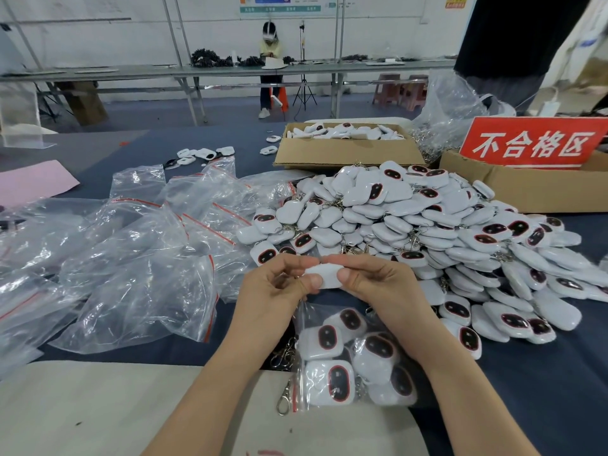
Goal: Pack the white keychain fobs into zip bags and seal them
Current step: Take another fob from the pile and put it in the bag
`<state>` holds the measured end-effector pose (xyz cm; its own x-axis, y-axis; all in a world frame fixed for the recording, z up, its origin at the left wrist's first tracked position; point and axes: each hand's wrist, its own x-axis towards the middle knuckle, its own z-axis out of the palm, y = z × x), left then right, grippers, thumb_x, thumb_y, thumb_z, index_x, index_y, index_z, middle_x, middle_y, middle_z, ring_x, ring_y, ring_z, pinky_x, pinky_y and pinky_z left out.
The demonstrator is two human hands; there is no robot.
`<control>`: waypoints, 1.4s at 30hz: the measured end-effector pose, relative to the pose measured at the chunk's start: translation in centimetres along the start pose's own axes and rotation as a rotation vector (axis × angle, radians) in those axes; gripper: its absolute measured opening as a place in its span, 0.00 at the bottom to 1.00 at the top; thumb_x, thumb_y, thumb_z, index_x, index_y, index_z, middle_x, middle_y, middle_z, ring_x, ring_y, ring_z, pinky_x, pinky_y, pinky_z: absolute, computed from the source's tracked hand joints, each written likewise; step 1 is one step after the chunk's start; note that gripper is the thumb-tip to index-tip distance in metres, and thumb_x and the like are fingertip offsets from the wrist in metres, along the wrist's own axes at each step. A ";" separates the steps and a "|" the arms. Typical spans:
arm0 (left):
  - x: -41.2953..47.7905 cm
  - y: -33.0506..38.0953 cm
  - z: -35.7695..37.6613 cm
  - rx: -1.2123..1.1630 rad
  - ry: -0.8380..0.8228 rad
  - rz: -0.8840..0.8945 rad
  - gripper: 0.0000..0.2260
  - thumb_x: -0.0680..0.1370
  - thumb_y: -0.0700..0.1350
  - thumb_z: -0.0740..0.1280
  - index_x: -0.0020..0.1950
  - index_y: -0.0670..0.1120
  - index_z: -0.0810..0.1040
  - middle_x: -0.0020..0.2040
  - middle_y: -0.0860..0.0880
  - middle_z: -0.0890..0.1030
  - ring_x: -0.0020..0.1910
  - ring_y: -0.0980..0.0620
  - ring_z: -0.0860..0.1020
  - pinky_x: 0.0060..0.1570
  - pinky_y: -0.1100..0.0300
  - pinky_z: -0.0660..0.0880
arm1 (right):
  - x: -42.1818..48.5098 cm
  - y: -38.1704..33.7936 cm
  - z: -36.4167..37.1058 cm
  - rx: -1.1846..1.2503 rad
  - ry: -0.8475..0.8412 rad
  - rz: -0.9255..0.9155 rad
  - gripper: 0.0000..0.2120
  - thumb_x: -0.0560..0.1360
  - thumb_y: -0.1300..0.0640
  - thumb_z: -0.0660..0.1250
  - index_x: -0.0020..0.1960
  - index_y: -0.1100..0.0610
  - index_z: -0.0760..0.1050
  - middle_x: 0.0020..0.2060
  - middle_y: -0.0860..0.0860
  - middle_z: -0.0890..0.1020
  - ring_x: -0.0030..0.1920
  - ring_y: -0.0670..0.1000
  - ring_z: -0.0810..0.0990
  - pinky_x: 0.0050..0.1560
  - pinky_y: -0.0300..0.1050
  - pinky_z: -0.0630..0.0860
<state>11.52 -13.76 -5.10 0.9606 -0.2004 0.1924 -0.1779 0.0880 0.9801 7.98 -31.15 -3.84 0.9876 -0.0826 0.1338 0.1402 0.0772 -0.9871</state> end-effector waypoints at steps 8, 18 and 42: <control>0.3 -0.1 -0.6 -0.111 0.068 -0.066 0.13 0.71 0.53 0.74 0.54 0.53 0.85 0.47 0.50 0.87 0.40 0.58 0.82 0.40 0.68 0.77 | 0.2 0.3 0.2 0.040 -0.141 0.023 0.14 0.69 0.57 0.73 0.55 0.50 0.83 0.49 0.51 0.87 0.48 0.51 0.87 0.45 0.37 0.82; 0.3 -0.8 -0.6 -0.087 -0.028 -0.132 0.11 0.73 0.54 0.73 0.53 0.54 0.86 0.51 0.47 0.87 0.48 0.54 0.84 0.47 0.63 0.80 | 0.3 0.8 0.7 -0.035 -0.085 0.049 0.10 0.72 0.67 0.73 0.51 0.58 0.80 0.48 0.52 0.87 0.49 0.51 0.86 0.43 0.38 0.82; 0.1 -0.7 -0.3 0.030 -0.063 -0.057 0.09 0.73 0.52 0.73 0.51 0.52 0.86 0.48 0.50 0.87 0.50 0.52 0.85 0.52 0.57 0.81 | 0.5 1.1 0.4 -0.072 -0.046 0.059 0.04 0.72 0.59 0.75 0.45 0.53 0.81 0.45 0.53 0.87 0.39 0.55 0.87 0.39 0.38 0.82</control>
<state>11.78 -13.50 -5.81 0.9543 -0.2651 0.1382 -0.1307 0.0459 0.9904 8.64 -30.71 -4.83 0.9964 -0.0345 0.0775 0.0778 0.0088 -0.9969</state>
